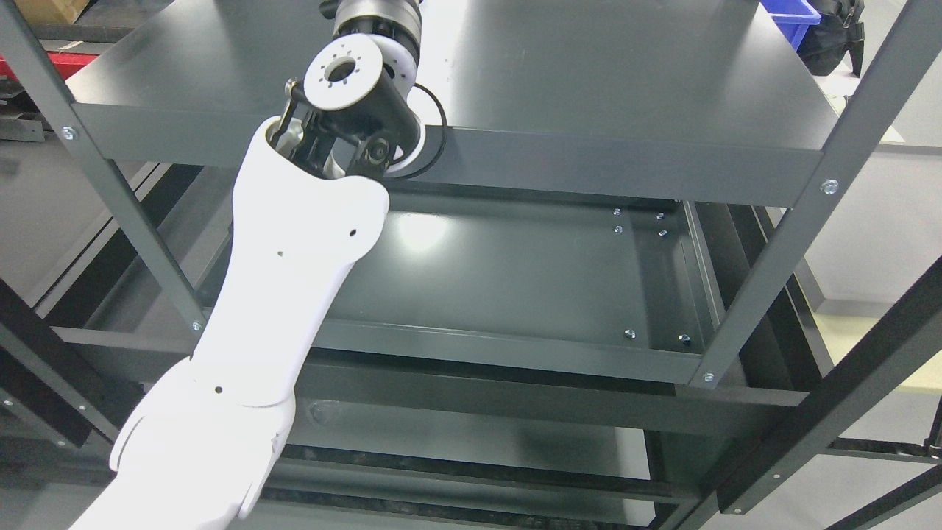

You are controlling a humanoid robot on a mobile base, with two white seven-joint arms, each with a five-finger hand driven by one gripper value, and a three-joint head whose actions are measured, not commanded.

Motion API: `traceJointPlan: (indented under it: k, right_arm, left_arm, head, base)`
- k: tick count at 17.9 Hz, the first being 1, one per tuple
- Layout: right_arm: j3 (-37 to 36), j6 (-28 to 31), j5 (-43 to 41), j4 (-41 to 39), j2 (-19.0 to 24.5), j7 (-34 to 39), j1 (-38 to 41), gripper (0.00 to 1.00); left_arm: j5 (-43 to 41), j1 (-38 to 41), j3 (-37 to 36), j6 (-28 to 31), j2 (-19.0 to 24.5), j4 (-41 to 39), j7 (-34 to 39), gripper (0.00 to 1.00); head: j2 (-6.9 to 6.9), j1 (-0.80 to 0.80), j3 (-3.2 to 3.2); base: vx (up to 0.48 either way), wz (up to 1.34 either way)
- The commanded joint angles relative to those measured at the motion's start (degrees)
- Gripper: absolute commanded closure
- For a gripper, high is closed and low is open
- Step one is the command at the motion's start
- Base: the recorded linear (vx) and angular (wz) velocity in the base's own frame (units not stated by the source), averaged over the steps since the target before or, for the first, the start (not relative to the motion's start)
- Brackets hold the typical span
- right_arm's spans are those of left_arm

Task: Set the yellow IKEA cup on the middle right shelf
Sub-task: 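Extend the left arm to set the cup on the upper shelf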

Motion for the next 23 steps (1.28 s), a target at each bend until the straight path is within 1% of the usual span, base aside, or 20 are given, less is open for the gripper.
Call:
traceJointPlan:
  k: [1,4,6,9,10,11,13,17,20,23]
  right_arm:
    - [0.97,-0.02,-1.41,-0.01,-1.00,-12.30,0.61,0.01]
    - [0.97,-0.02,-1.41,-0.01,-1.00,-12.30,0.61,0.01]
    - [0.97,-0.02,-1.41,-0.01,-1.00,-12.30,0.61,0.01]
    - [0.97,-0.02,-1.41,-0.01,-1.00,-12.30,0.61,0.01]
    - [0.97,-0.02,-1.41,-0.01,-1.00,-12.30,0.61,0.01]
    - [0.97,-0.02,-1.41,-0.01,-1.00,-12.30,0.61,0.01]
    - [0.97,-0.02,-1.41,-0.01,-1.00,-12.30,0.61,0.01]
    - [0.97,-0.02,-1.41,-0.01,-1.00,-12.30,0.61,0.01]
    - [0.97,-0.02,-1.41,-0.01,-1.00,-12.30,0.61,0.01]
    - [0.97,-0.02,-1.41,-0.01,-1.00,-12.30,0.61,0.01]
  left_arm:
    - [8.05,-4.11,0.79,0.24,1.00,17.66,1.79,1.00]
    - [9.10,-4.20,0.52,0.50,1.00,19.68,1.79,0.99]
    - [9.02,-4.20,0.00,1.20,1.00,19.69,1.88,0.97]
    - [9.19,-4.37,-2.46,1.65,1.00,19.43,1.79,0.77]
    - [9.28,-4.55,-3.42,1.65,1.00,19.25,1.71,0.65]
    - [9.28,-4.89,-4.13,1.65,1.00,19.16,1.62,0.58]
    - [9.28,-5.16,-4.40,1.65,1.00,18.99,1.62,0.47]
    - [8.84,-5.69,-6.42,1.65,1.00,18.73,1.62,0.27]
    - [8.23,-6.13,-7.30,1.65,1.00,18.55,1.62,0.17]
    - [7.35,-6.13,-7.47,1.65,1.00,18.11,1.62,0.09]
  head:
    - [0.00,0.00,0.00]
    - [0.00,0.00,0.00]
    - [0.00,0.00,0.00]
    - [0.00,0.00,0.00]
    - [0.00,0.00,0.00]
    - [0.00,0.00,0.00]
    - [0.00,0.00,0.00]
    - [0.00,0.00,0.00]
    - [0.00,0.00,0.00]
    - [0.00,0.00,0.00]
  base:
    - [-0.063,0.00]
    - [-0.064,0.00]
    - [-0.059,0.01]
    - [-0.039,0.00]
    - [-0.024,0.00]
    - [0.000,0.00]
    - [0.000,0.00]
    - [0.000,0.00]
    - [0.000,0.00]
    - [0.000,0.00]
